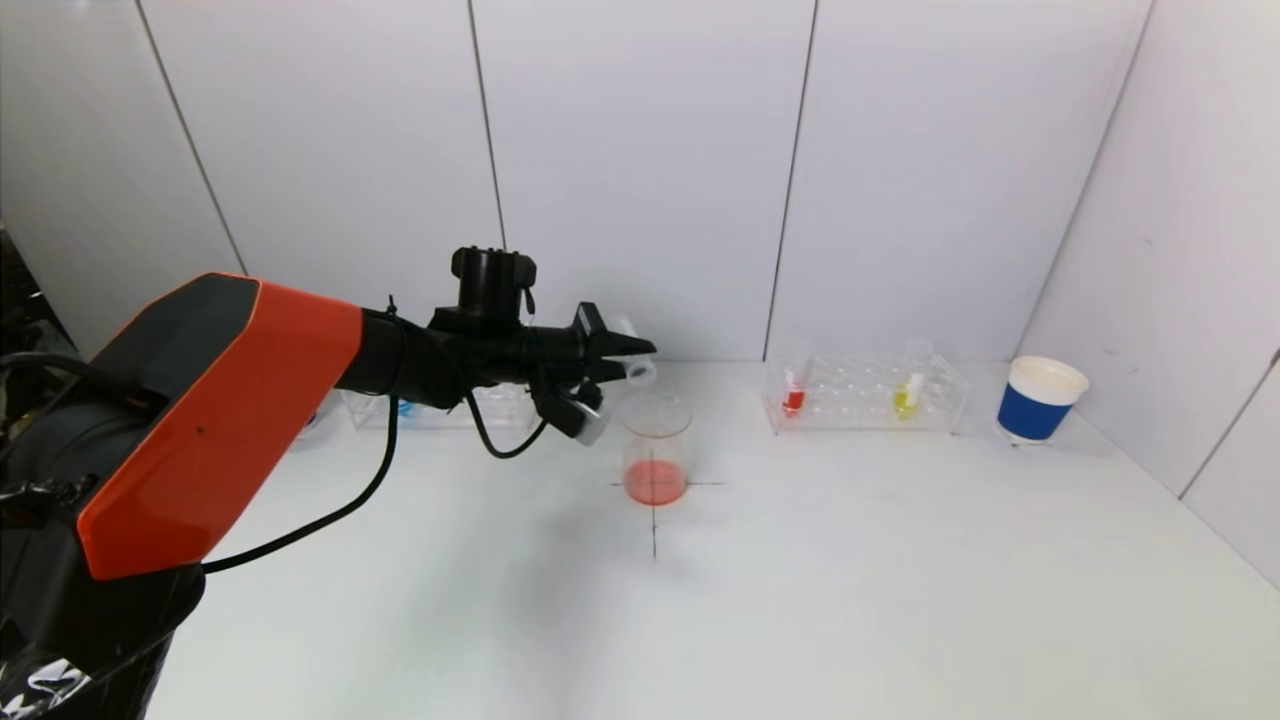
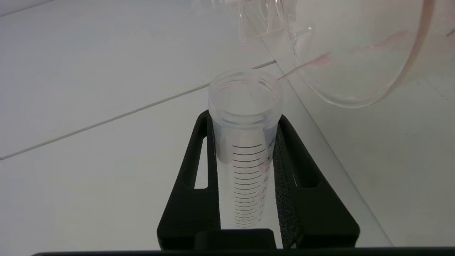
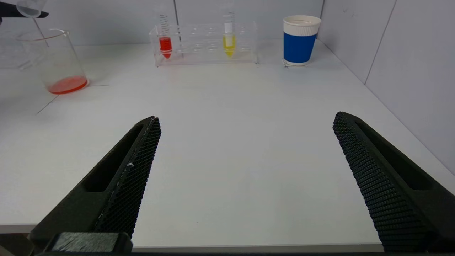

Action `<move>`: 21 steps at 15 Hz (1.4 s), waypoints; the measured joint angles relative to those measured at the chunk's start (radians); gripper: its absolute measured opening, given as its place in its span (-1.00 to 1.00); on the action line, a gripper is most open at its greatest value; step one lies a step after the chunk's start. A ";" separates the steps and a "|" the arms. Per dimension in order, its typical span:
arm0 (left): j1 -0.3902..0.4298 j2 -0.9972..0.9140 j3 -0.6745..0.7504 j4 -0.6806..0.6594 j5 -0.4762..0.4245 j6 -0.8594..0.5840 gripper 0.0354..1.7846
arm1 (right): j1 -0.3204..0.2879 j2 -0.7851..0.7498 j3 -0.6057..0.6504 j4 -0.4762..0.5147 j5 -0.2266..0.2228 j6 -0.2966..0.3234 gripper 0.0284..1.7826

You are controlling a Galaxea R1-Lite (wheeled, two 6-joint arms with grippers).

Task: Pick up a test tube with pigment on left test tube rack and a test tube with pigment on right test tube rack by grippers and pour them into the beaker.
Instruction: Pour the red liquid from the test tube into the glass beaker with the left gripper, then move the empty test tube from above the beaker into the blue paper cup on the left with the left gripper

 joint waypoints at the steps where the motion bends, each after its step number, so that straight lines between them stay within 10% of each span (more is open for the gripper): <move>1: 0.000 -0.001 0.000 0.001 0.003 0.001 -0.52 | 0.000 0.000 0.000 0.000 0.000 0.000 0.98; 21: 0.009 -0.003 0.001 0.002 0.006 -0.024 -0.52 | 0.000 0.000 0.000 0.000 0.000 0.000 0.98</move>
